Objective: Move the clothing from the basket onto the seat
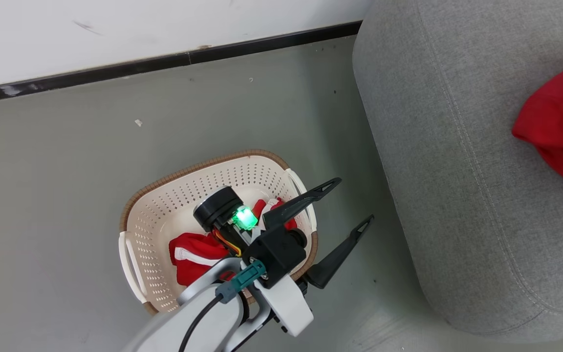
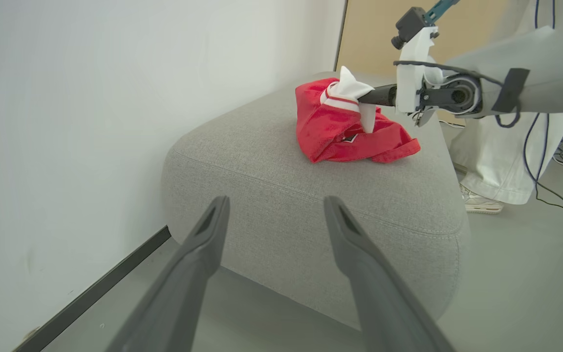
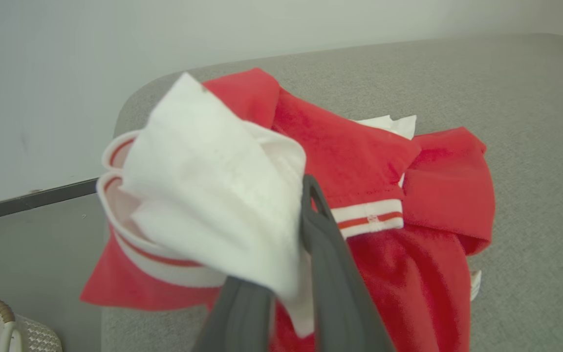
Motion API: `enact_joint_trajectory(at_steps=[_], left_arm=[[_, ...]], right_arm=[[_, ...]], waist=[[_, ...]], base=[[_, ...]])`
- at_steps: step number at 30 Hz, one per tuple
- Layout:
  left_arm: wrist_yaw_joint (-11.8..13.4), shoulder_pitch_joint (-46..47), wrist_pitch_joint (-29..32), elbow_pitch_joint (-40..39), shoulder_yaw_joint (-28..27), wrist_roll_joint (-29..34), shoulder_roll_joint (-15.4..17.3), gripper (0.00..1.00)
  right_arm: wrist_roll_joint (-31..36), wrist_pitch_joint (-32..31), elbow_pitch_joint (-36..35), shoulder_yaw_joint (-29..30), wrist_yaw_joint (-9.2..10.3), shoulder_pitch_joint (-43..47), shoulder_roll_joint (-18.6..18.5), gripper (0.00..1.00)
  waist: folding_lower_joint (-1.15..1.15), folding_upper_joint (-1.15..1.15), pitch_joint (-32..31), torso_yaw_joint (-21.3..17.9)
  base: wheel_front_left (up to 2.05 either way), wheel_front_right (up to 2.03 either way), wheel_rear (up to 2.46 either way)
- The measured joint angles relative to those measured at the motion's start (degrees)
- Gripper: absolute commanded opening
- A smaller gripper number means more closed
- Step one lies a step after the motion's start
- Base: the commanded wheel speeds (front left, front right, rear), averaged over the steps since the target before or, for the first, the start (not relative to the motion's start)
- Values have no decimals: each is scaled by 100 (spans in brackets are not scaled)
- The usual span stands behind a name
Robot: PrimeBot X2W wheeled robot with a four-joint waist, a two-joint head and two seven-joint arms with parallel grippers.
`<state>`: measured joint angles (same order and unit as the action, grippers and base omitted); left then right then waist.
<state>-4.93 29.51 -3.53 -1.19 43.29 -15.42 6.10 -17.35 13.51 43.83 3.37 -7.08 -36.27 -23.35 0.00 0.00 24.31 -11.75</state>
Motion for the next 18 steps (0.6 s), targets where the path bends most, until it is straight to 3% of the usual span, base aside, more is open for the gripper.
enact_joint_trajectory(at_steps=[2, 6, 7, 8, 12, 18], left_arm=[[-11, 14, -7, 36, -11, 2, 55, 100], [-13, 14, -34, 135, -25, 1, 131, 100], [-29, 14, -59, 155, -27, -1, 129, 100], [-27, 14, -66, 172, -32, -2, 130, 100], [-29, 13, -144, 252, -97, -20, 133, 100], [-16, -14, -272, 378, -254, -79, 160, 100]], right_arm=[[45, 27, 80, -10, 0, 35, 89, 24], [48, 63, 125, 1, 0, 120, 261, 54], [68, 64, 112, 0, 0, 132, 271, 93], [93, 65, 70, 0, 0, 170, 281, 100], [186, 68, -130, 5, 0, 380, 324, 100], [337, 69, -1021, 153, 0, 680, 288, 100]], waist=[[0, 0, 18, -4], [0, 0, -6, -39], [0, 0, -17, -48], [0, 0, -30, -58], [0, 0, -101, -94], [0, 0, -254, -146]], base=[[0, 0, 0], [0, 0, 0], [0, 0, 0], [0, 0, 0], [0, 0, 0], [0, 0, 0]])
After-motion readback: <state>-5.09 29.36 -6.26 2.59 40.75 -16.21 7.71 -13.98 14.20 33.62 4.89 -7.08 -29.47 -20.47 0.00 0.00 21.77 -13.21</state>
